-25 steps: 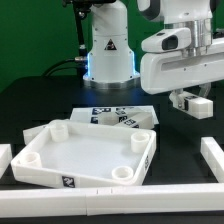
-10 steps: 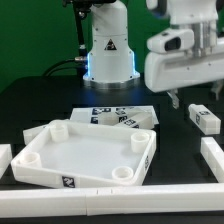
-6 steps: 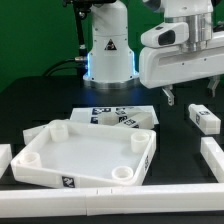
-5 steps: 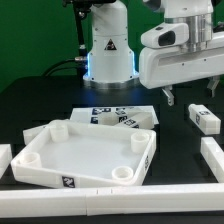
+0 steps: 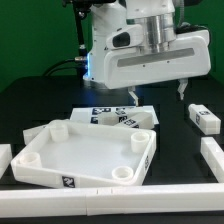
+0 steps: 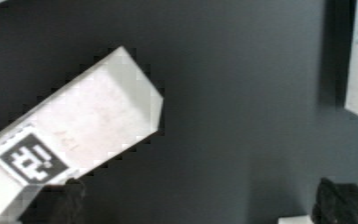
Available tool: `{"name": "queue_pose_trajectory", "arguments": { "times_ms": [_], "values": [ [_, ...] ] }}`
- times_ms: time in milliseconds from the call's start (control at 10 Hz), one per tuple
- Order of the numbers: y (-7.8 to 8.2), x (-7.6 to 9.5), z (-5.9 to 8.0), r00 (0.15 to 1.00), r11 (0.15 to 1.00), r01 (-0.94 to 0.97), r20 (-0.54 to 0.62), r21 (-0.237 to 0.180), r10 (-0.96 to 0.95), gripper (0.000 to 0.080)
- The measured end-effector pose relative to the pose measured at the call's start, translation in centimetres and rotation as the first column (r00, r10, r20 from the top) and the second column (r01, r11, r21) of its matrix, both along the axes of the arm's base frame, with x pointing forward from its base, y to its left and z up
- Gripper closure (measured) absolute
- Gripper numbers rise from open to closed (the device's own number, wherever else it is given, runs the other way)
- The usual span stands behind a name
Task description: Assemble desk
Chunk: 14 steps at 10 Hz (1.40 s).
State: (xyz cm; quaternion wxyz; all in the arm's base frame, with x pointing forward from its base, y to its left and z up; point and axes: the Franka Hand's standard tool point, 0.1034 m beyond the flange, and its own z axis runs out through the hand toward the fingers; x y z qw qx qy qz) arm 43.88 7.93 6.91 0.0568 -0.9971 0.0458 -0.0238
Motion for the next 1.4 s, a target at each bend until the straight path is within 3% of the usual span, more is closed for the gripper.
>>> {"name": "queue_pose_trajectory", "arguments": {
  "times_ms": [200,400,600,900,1100,1400],
  "values": [
    [-0.2,0.0,-0.1,0.995,0.995,0.095,-0.012,0.006,-0.095,0.0151],
    [-4.5,0.2,-0.5,0.961,0.962,0.272,-0.059,0.025,-0.270,0.0151],
    [-4.1,0.3,-1.1,0.881,0.885,0.465,-0.109,0.018,-0.460,0.0151],
    [-4.1,0.3,-1.4,0.810,0.815,0.579,-0.125,0.015,-0.573,0.0151],
    [-4.7,-0.3,-3.6,0.809,0.817,0.577,-0.137,-0.005,-0.572,0.0151],
    [-4.7,-0.5,-4.6,0.809,0.818,0.575,-0.137,-0.012,-0.571,0.0177]
  ]
}}
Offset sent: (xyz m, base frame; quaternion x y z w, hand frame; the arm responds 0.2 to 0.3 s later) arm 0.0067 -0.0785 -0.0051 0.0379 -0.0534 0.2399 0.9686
